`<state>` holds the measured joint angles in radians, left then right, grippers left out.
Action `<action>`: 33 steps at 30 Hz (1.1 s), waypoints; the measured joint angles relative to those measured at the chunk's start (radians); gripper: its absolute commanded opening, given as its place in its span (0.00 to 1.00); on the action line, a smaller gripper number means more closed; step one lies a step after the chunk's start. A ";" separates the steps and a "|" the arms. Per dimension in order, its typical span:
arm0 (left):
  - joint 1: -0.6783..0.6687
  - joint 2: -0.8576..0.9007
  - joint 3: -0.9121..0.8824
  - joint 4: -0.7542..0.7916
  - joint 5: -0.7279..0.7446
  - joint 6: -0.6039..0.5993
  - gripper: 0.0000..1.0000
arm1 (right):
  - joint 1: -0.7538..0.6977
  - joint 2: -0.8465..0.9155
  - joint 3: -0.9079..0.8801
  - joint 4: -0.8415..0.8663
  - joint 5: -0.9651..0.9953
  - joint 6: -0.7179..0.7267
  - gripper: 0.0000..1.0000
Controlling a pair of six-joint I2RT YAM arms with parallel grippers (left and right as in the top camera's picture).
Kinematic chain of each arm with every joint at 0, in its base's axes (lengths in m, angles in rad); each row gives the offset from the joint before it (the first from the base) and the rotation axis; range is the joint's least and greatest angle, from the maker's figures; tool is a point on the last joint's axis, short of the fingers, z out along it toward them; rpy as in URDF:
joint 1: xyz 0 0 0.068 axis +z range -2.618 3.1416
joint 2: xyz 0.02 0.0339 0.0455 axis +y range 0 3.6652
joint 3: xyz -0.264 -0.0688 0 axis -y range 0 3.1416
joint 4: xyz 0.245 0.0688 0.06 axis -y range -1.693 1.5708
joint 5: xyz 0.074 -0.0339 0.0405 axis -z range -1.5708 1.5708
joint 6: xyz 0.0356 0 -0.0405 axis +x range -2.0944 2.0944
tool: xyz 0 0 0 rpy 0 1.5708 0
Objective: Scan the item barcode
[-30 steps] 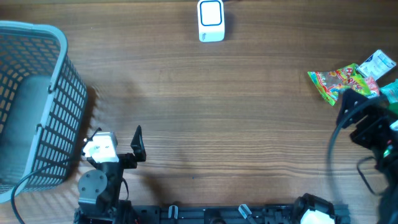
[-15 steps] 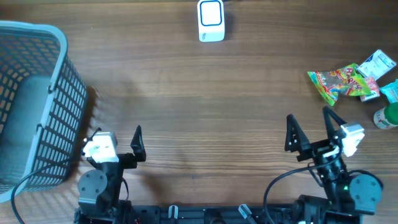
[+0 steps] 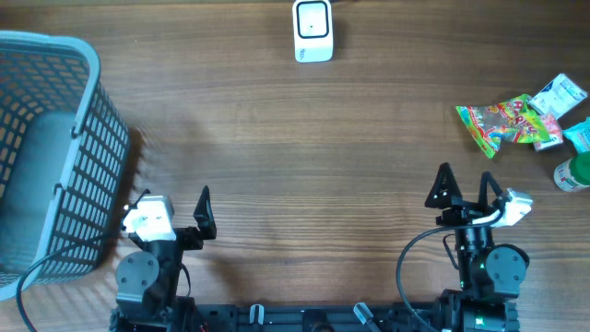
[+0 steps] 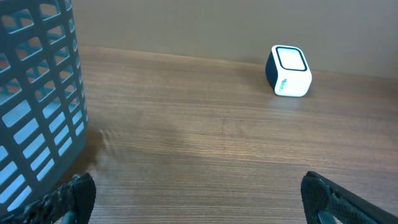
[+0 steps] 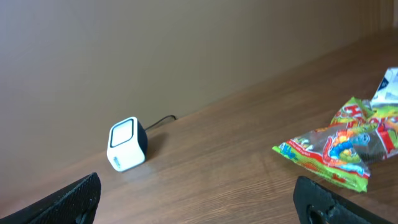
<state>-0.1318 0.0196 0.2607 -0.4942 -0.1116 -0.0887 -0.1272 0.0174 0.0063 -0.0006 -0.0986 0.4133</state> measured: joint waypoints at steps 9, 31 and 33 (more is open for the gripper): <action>0.000 0.000 0.000 0.000 0.000 0.000 1.00 | 0.014 0.000 0.000 0.000 0.007 -0.125 1.00; 0.000 0.000 0.000 0.000 0.000 0.000 1.00 | 0.014 0.000 0.000 0.000 0.030 -0.288 1.00; 0.000 0.000 0.000 0.000 0.000 0.000 1.00 | 0.014 0.000 0.000 0.000 0.030 -0.318 0.99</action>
<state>-0.1318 0.0196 0.2607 -0.4942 -0.1116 -0.0883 -0.1135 0.0174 0.0063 -0.0006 -0.0689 0.0952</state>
